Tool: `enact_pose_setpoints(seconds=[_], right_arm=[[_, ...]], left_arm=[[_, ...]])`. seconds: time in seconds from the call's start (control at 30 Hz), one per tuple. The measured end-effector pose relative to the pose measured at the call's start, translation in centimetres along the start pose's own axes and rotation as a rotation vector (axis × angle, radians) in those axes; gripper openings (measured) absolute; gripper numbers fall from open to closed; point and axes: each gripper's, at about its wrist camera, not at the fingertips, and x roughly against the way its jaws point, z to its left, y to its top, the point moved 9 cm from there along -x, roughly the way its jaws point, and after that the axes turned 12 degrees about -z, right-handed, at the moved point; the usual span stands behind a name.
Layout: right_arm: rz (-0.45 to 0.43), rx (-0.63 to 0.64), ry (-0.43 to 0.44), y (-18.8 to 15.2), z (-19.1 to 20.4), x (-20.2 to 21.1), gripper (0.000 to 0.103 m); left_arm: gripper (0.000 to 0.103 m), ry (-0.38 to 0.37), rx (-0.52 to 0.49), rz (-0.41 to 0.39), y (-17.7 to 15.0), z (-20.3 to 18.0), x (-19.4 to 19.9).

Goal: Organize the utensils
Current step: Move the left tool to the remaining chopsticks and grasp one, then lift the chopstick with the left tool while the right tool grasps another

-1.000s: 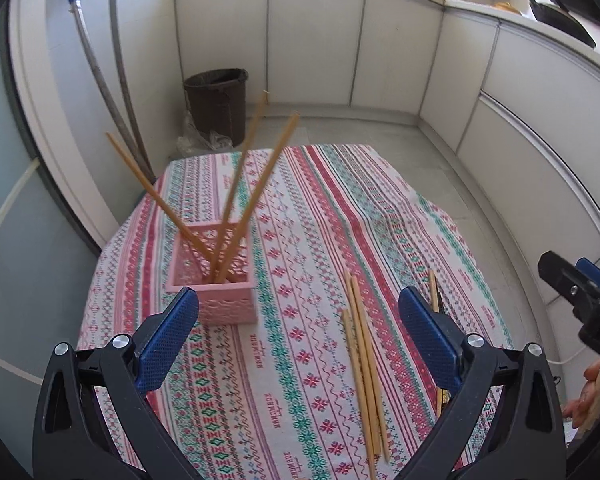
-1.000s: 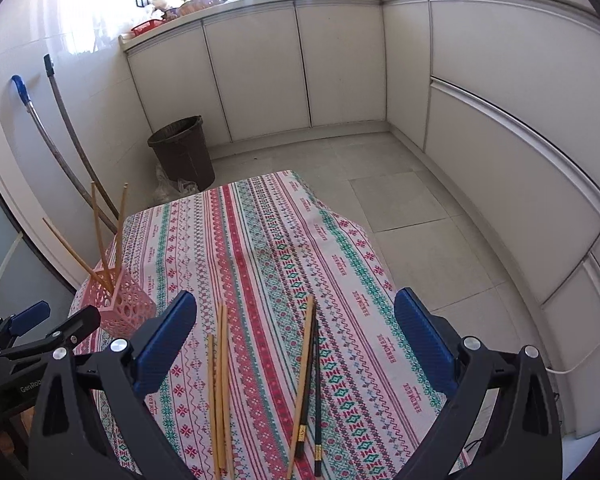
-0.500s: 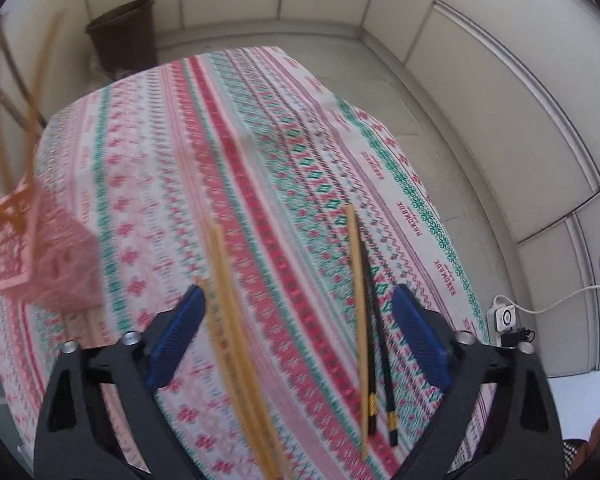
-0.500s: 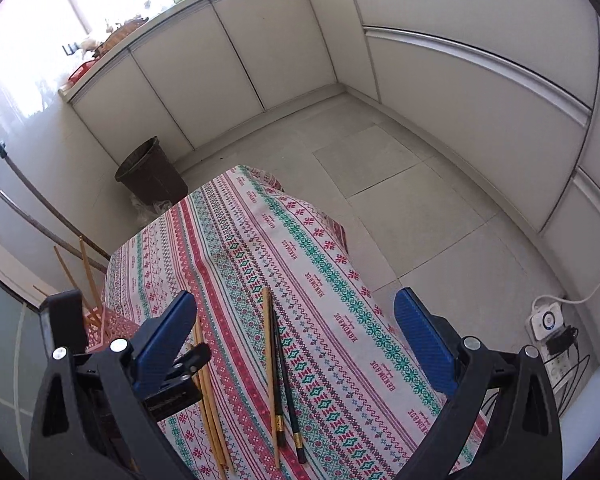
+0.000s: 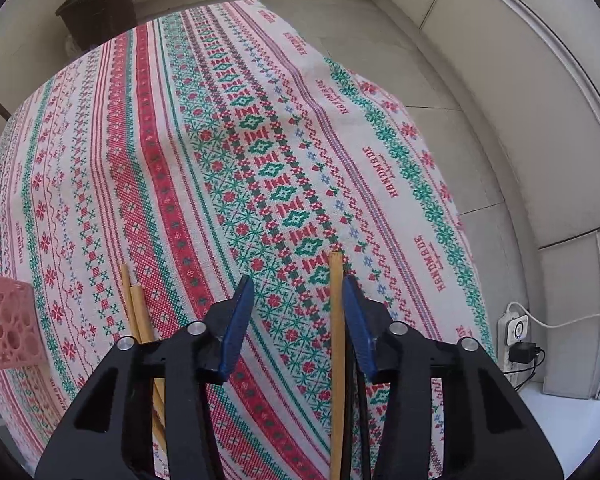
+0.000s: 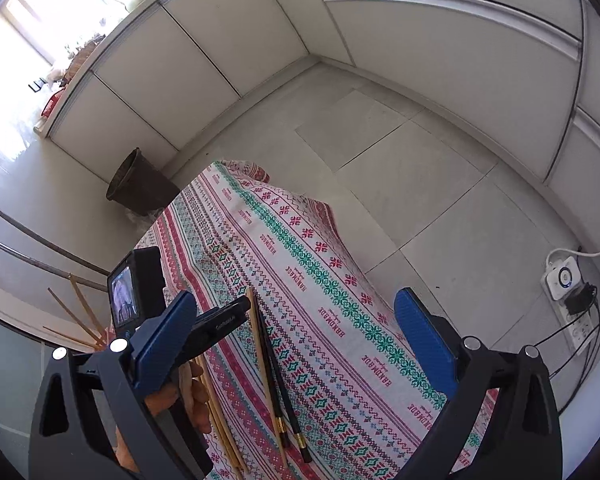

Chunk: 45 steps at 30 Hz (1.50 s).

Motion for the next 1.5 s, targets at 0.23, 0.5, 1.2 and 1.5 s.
enact_pose_setpoints(seconds=[0.23, 0.5, 1.2, 1.5], right_arm=[[-0.003, -0.04, -0.01, 0.2, -0.7, -0.1, 0.096], [0.021, -0.036, -0.001, 0.0, -0.3, -0.6, 0.096], [0.327, 0.322, 0.097, -12.9, 14.2, -11.1, 0.079], [0.384, 0.409, 0.043, -15.2, 15.8, -15.6, 0.045]], left_arm=[[0.031, 0.026, -0.083, 0.013, -0.6, -1.3, -0.7], [0.006, 0.031, -0.101, -0.027, -2.2, -1.8, -0.2], [0.006, -0.115, 0.08, -0.318, -7.2, 12.3, 22.4], [0.006, -0.121, 0.112, -0.386, -7.4, 14.9, 25.1]])
